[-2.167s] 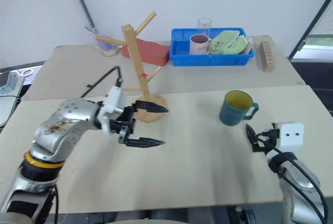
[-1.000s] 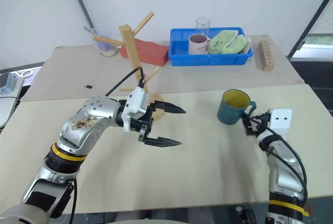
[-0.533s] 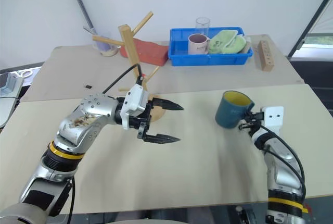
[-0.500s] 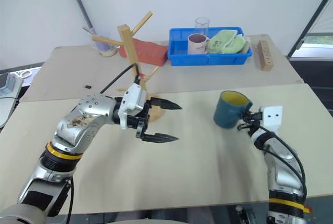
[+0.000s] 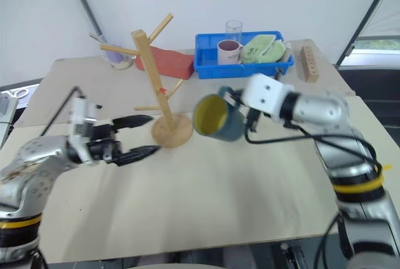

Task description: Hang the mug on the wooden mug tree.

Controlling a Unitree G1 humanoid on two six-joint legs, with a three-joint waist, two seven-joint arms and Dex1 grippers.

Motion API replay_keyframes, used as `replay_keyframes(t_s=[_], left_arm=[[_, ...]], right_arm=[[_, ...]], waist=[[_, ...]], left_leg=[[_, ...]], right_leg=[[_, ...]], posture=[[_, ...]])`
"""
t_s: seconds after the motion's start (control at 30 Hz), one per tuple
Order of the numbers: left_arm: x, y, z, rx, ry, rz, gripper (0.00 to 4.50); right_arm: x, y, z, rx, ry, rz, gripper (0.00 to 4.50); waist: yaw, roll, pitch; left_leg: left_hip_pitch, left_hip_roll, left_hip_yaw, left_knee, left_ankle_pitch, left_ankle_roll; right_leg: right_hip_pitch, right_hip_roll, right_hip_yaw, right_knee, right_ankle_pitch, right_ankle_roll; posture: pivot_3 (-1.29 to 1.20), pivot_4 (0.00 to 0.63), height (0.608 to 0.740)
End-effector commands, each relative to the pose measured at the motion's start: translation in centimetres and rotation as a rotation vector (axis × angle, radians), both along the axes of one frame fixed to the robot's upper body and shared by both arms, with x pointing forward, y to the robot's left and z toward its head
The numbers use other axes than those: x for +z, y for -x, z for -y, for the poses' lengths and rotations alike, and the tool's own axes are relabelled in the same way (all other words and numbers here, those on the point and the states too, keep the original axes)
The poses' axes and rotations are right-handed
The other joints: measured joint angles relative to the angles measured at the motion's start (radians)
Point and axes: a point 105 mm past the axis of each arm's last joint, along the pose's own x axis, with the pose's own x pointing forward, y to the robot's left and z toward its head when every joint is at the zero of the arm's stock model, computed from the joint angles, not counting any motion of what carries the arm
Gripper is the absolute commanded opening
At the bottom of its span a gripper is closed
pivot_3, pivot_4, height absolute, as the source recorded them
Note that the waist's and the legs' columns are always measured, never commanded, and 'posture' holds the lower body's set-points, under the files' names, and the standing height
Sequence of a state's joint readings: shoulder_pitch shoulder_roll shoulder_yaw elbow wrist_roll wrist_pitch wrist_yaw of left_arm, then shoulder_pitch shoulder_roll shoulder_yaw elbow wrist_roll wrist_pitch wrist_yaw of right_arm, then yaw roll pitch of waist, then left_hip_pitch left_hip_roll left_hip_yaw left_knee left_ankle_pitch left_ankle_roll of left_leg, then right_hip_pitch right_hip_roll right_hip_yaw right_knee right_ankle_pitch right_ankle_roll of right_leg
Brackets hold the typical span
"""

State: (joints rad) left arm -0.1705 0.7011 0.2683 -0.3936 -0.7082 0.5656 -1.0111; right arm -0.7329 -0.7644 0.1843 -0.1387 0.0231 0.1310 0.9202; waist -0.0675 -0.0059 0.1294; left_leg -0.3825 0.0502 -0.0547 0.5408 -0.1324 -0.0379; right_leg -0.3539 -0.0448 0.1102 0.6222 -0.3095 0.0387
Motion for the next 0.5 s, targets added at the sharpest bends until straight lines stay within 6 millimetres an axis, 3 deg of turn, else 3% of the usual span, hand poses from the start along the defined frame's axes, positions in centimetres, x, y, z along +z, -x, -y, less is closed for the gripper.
replay_keyframes(t_s=[0.03, 0.2, 0.5], left_arm=[[1.2, 0.1, -1.7, 0.082, 0.0, 0.069, 4.5], [1.3, 0.4, -2.2, 0.111, -0.002, 0.07, 4.5], [2.3, 0.5, -1.0, 0.124, 0.017, 0.091, 4.5]], right_arm=[[0.6, -0.7, -2.0, 0.084, 0.061, 0.034, 0.01], [1.3, -1.5, -4.4, 0.166, 0.096, 0.03, 0.01], [1.6, -2.2, -7.4, 0.241, 0.133, 0.055, 0.01]], waist=[[0.009, -0.001, 0.0], [0.024, 0.001, -0.001], [0.022, 0.002, -0.001]], left_leg=[[0.0, 0.0, 0.0, 0.0, 0.0, 0.0], [-0.002, 0.0, 0.003, -0.001, 0.0, 0.0], [-0.001, 0.0, 0.002, -0.003, 0.0, 0.0]], right_leg=[[0.0, 0.0, 0.0, 0.0, 0.0, -0.001], [-0.001, 0.0, 0.002, -0.001, 0.0, -0.001], [-0.001, 0.001, 0.002, 0.002, 0.0, -0.001]], posture=[[0.0, 0.15, 0.74], [0.0, 0.15, 0.74], [0.0, 0.15, 0.74]])
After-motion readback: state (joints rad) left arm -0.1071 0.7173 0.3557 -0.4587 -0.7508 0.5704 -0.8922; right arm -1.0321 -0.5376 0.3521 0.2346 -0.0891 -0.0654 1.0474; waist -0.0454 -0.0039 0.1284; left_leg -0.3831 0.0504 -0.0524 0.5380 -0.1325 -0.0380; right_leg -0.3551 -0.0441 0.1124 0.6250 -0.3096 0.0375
